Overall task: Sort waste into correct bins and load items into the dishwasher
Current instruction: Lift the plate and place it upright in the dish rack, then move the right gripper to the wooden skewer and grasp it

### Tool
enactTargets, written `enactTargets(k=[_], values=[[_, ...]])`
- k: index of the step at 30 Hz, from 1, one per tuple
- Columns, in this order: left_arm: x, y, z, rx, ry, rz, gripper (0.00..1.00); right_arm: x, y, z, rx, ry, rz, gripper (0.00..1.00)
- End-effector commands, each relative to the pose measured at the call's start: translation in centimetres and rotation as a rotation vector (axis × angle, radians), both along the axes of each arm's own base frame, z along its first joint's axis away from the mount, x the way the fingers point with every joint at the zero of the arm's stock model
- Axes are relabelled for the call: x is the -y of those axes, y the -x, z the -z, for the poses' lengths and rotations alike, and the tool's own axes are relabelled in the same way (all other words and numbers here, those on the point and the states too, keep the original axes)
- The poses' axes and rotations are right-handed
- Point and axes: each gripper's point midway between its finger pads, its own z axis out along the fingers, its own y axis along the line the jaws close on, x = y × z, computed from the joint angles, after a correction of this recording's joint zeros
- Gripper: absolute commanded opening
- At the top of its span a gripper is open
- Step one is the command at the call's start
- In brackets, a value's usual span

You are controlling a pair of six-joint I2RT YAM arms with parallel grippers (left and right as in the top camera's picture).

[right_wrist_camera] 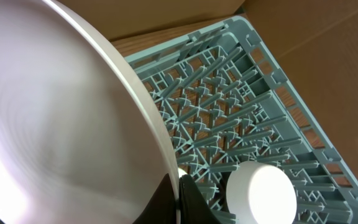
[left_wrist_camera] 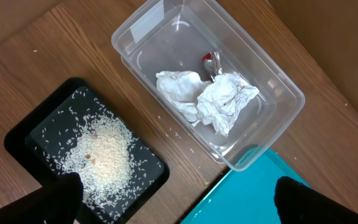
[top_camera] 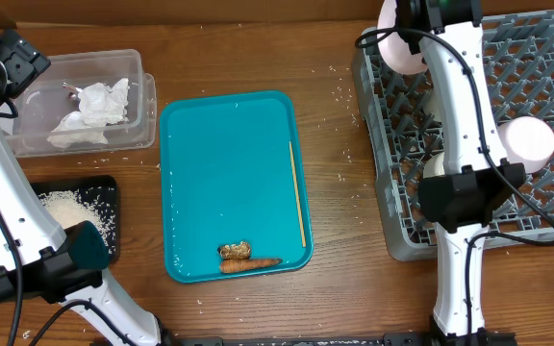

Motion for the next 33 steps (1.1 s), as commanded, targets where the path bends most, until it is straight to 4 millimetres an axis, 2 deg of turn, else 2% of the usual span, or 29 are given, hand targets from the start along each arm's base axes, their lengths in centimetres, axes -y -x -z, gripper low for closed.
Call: enactTargets(k=[1, 8, 16, 22, 24, 25, 26, 29, 33], values=[[0.0, 0.0, 0.1, -0.014, -0.013, 0.015, 1.00, 0.1, -0.2, 0.5, 0.002, 0.025, 0.021, 0.04], [0.0, 0.0, 0.1, -0.014, -0.013, 0.015, 1.00, -0.3, 0.3, 3.2, -0.091, 0.045, 0.011, 0.04], [0.0, 0.0, 0.1, -0.014, -0.013, 0.015, 1.00, -2.5, 0.1, 3.3, -0.088, 0.047, -0.034, 0.04], [0.0, 0.0, 0.1, -0.014, -0.013, 0.015, 1.00, -3.8, 0.4, 3.3, -0.097, 0.050, -0.060, 0.16], [0.0, 0.0, 0.1, -0.014, -0.013, 0.015, 1.00, -3.9, 0.6, 3.1, -0.098, 0.044, -0.060, 0.37], [0.0, 0.0, 0.1, -0.014, -0.013, 0.015, 1.00, -4.0, 0.8, 2.9, -0.100, 0.031, -0.064, 0.90], [0.0, 0.0, 0.1, -0.014, -0.013, 0.015, 1.00, -4.2, 0.9, 2.8, -0.103, 0.017, -0.069, 1.00], [0.0, 0.0, 0.1, -0.014, -0.013, 0.016, 1.00, -5.5, 1.7, 1.9, -0.100, -0.094, -0.112, 1.00], [-0.1, 0.0, 0.1, -0.014, -0.013, 0.014, 1.00, -8.0, 2.9, -1.0, -0.050, -0.279, -0.195, 1.00]])
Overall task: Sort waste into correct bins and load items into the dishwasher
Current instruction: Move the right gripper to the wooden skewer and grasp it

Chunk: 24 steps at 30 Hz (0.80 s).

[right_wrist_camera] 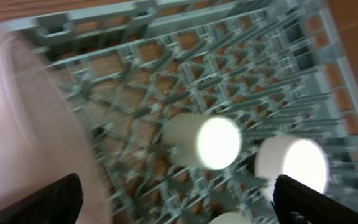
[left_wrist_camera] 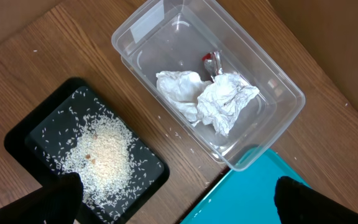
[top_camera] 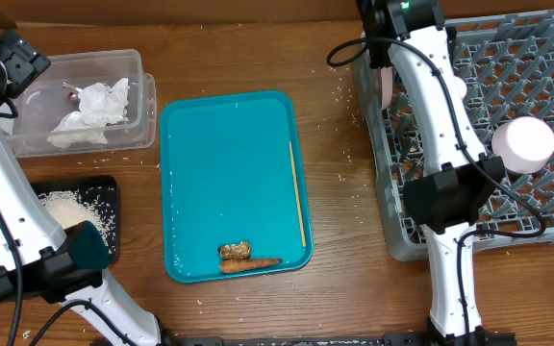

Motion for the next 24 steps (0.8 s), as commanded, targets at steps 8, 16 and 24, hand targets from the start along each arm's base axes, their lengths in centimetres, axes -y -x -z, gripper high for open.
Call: enactTargets(k=[8, 16, 24], values=[[0.0, 0.0, 0.1, -0.014, -0.014, 0.014, 1.00, -7.5, 4.9, -14.2, 0.272, -0.571, -0.249, 1.00], [-0.1, 0.0, 0.1, -0.014, -0.014, 0.014, 1.00, -15.0, 8.9, -16.4, 0.155, -0.954, -0.491, 0.88], [0.0, 0.0, 0.1, -0.014, -0.014, 0.014, 1.00, -18.4, 10.9, -8.2, -0.109, -0.814, -0.449, 0.76]])
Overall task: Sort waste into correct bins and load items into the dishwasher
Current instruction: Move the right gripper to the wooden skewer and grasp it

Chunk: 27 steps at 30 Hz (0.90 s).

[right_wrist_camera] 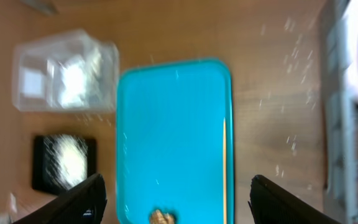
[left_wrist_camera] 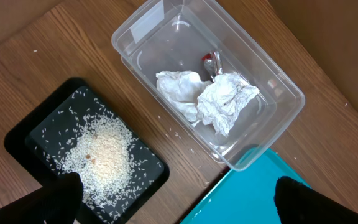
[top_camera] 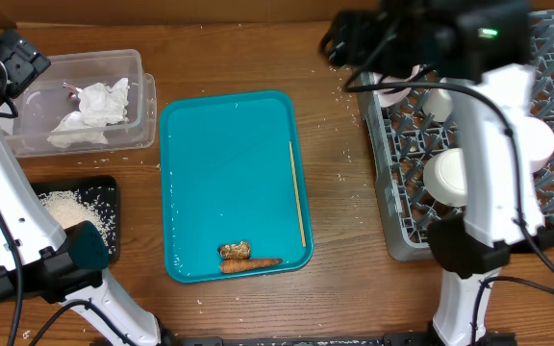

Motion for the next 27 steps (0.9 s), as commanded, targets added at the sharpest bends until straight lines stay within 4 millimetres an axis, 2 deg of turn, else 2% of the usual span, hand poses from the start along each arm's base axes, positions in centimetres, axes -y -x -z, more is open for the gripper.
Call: enactTargets(k=[1, 8, 14, 18, 21, 24, 27], values=[[0.0, 0.0, 0.1, -0.014, -0.013, 0.015, 1.00, -2.2, 1.1, 5.0, -0.119, 0.103, -0.049, 0.75], [0.0, 0.0, 0.1, -0.014, -0.013, 0.015, 1.00, -6.5, 4.2, 14.7, -0.297, 0.217, -0.147, 0.68], [-0.1, 0.0, 0.1, -0.014, -0.013, 0.014, 1.00, -7.7, 5.8, 21.8, -0.363, 0.300, -0.063, 0.68], [0.0, 0.0, 0.1, -0.014, -0.013, 0.015, 1.00, -8.1, 7.2, 25.2, -0.391, 0.332, -0.007, 0.66], [0.0, 0.0, 0.1, -0.014, -0.013, 0.015, 1.00, -7.3, 7.7, 27.4, -0.373, 0.397, 0.028, 0.67], [0.0, 0.0, 0.1, -0.014, -0.013, 0.015, 1.00, -6.8, 8.0, 29.2, -0.363, 0.425, 0.039, 0.67], [-0.1, 0.0, 0.1, -0.014, -0.013, 0.014, 1.00, -7.0, 7.8, 29.7, -0.351, 0.415, 0.040, 0.67]])
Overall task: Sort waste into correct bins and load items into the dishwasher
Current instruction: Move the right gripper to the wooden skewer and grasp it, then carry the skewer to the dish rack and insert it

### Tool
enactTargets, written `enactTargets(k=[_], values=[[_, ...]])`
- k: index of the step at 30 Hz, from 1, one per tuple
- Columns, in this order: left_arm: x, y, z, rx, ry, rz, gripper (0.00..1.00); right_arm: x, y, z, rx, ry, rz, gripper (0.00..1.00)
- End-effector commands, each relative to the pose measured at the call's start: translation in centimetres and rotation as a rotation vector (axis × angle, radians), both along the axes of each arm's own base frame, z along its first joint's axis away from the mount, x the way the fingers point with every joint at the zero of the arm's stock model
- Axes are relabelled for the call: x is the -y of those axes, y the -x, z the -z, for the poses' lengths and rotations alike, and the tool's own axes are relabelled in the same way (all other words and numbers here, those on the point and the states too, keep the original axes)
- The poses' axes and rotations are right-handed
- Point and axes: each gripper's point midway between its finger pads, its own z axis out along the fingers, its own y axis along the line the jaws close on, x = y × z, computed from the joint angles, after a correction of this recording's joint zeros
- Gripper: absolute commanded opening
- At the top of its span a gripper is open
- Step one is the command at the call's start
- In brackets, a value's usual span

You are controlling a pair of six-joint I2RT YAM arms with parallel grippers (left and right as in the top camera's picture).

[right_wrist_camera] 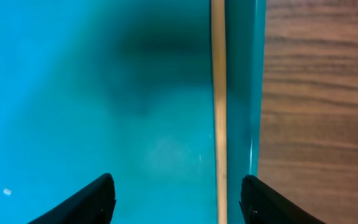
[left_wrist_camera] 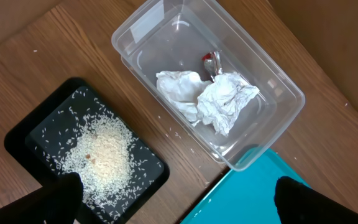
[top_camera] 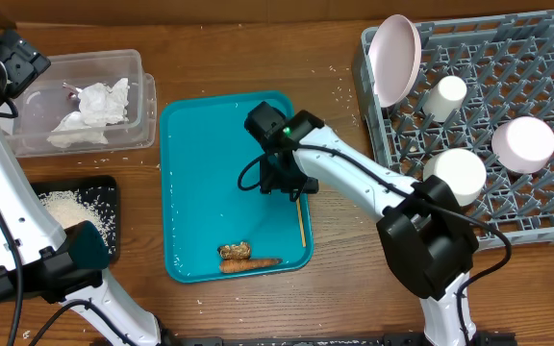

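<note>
My right gripper [top_camera: 287, 183] hangs open low over the right side of the teal tray [top_camera: 214, 154]. A thin wooden stick [right_wrist_camera: 218, 93] lies along the tray's right rim, between the fingers and closer to the right fingertip [right_wrist_camera: 260, 199]. Food scraps [top_camera: 243, 258] lie at the tray's near end. A pink bowl [top_camera: 395, 43] stands on edge in the grey dish rack [top_camera: 546, 58] beside three white cups [top_camera: 455, 173]. My left gripper [left_wrist_camera: 179, 202] is open and empty, high above the clear bin [left_wrist_camera: 207, 81] and the black tray of rice [left_wrist_camera: 98, 149].
The clear bin [top_camera: 85, 101] holds crumpled white tissues and a small red-and-silver item. The black tray [top_camera: 94, 192] sits near the table's left front. Loose rice grains are scattered on the wood between the teal tray and the rack. A cardboard wall runs behind.
My right gripper was high near the rack's left edge, looking down on the whole tray. Now it is down on the tray's right side, open around the stick. The left arm has not moved.
My right gripper first held the pink bowl over the rack's far left corner. Then its fingers stood apart with the bowl on edge in the rack. After that it was clear of the rack, and now it is low over the stick. The left arm stayed put.
</note>
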Motion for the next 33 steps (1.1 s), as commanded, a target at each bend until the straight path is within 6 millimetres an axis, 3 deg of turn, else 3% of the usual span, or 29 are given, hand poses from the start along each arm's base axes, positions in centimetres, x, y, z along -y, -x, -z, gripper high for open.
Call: enactTargets(k=[1, 17, 33], values=[[-0.1, 0.0, 0.1, -0.014, -0.014, 0.014, 1.00, 0.5, -0.4, 0.6, 0.030, 0.021, 0.028, 0.66], [0.0, 0.0, 0.1, -0.014, -0.014, 0.014, 1.00, -0.3, -1.0, 0.8, 0.053, -0.004, 0.027, 0.66], [0.0, 0.0, 0.1, -0.014, -0.014, 0.015, 1.00, 0.6, -1.2, 3.3, 0.041, 0.065, 0.011, 0.66]])
